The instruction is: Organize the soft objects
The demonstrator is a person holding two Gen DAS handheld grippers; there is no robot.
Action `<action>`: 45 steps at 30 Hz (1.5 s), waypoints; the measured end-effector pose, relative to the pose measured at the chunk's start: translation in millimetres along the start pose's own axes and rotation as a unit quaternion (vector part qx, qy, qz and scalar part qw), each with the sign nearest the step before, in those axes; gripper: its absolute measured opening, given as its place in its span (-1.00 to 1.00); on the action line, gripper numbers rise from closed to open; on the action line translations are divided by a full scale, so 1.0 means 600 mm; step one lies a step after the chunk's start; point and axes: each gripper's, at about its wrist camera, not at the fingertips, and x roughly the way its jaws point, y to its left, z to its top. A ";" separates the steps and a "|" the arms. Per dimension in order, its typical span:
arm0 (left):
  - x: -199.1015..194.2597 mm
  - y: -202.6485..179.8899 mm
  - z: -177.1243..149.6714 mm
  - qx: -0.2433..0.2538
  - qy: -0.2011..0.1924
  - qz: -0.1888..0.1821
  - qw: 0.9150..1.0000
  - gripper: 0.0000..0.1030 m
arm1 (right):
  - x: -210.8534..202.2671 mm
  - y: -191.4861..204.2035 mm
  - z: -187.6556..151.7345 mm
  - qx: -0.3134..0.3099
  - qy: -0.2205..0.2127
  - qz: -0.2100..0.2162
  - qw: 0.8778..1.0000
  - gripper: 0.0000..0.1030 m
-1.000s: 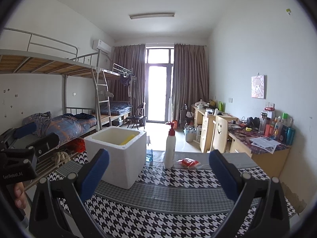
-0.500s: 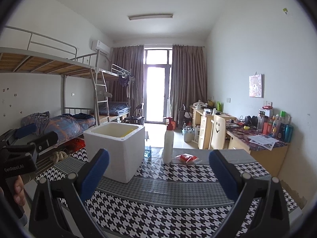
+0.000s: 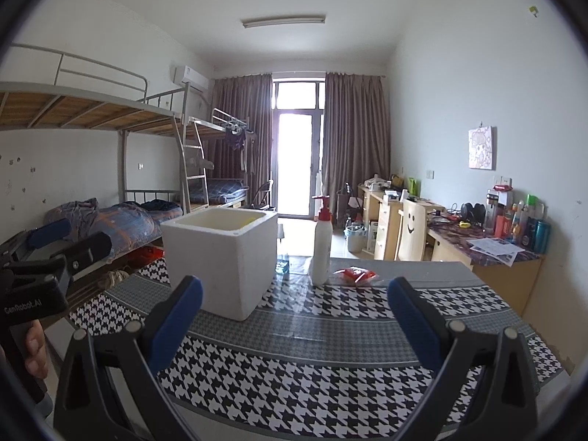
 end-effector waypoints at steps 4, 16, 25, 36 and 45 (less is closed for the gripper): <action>0.000 0.004 -0.007 -0.004 0.005 0.000 1.000 0.98 | -0.001 0.004 -0.010 -0.002 0.000 -0.002 1.000 0.98; -0.007 0.010 -0.020 -0.009 0.007 0.008 1.000 0.98 | -0.004 -0.014 -0.031 0.025 0.016 0.015 0.999 0.98; 0.003 0.012 -0.034 -0.006 0.021 0.008 1.000 0.98 | -0.007 -0.014 -0.047 0.032 0.017 0.020 0.999 0.98; -0.002 0.012 -0.040 -0.001 0.024 0.006 1.000 0.98 | -0.013 -0.011 -0.055 0.025 0.011 0.010 1.000 0.98; -0.004 0.013 -0.041 -0.001 0.023 0.002 1.000 0.98 | -0.015 -0.006 -0.058 0.021 0.013 0.007 1.000 0.98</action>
